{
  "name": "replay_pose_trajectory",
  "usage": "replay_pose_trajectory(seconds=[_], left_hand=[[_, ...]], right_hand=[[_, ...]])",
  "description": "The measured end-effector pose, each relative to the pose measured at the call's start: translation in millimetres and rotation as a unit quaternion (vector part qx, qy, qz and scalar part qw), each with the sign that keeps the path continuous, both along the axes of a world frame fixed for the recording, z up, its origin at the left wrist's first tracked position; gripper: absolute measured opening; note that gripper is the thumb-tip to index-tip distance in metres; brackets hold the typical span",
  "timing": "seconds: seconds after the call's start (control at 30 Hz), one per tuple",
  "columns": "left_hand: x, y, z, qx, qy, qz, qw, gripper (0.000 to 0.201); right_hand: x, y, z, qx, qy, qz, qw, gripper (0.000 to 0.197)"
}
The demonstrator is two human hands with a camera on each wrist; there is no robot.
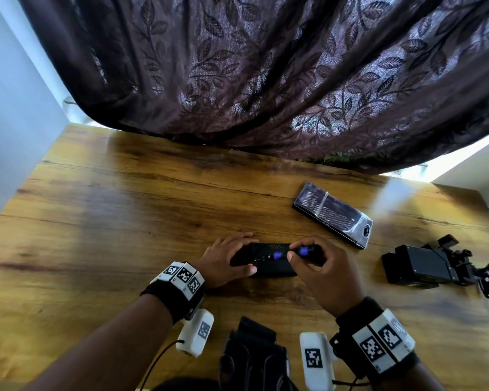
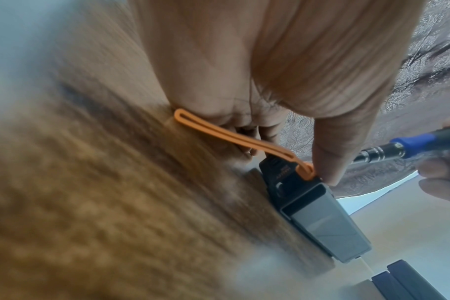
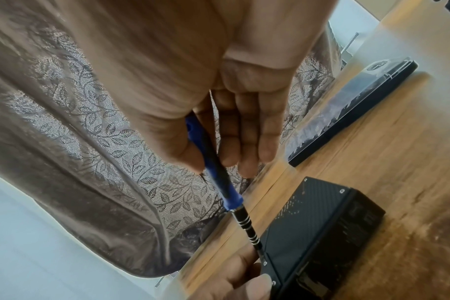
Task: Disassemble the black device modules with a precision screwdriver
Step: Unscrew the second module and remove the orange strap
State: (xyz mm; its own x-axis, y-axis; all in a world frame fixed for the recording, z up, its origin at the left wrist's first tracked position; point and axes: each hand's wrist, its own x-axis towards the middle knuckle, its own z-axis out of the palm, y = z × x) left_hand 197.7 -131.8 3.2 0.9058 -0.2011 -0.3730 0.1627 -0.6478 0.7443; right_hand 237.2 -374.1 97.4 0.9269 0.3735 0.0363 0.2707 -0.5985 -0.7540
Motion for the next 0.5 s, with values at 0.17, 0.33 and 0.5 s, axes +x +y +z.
replay_pose_trajectory(seconds=[0.17,0.33,0.5], left_hand=[[-0.3,-0.4,-1.3,0.002,-0.008,0.004,1.000,0.068],[-0.6,-0.9,-2.4,0.005,-0.012,0.008,1.000,0.068],[-0.3,-1.2,-0.7,0.003,-0.013,0.006,1.000,0.068]], right_hand=[[0.7,0.9,-0.3,0.000,0.001,-0.001,1.000,0.012],[1.1,1.8,0.9,0.000,0.001,-0.005,1.000,0.013],[1.0,1.7,1.7,-0.003,0.006,-0.001,1.000,0.012]])
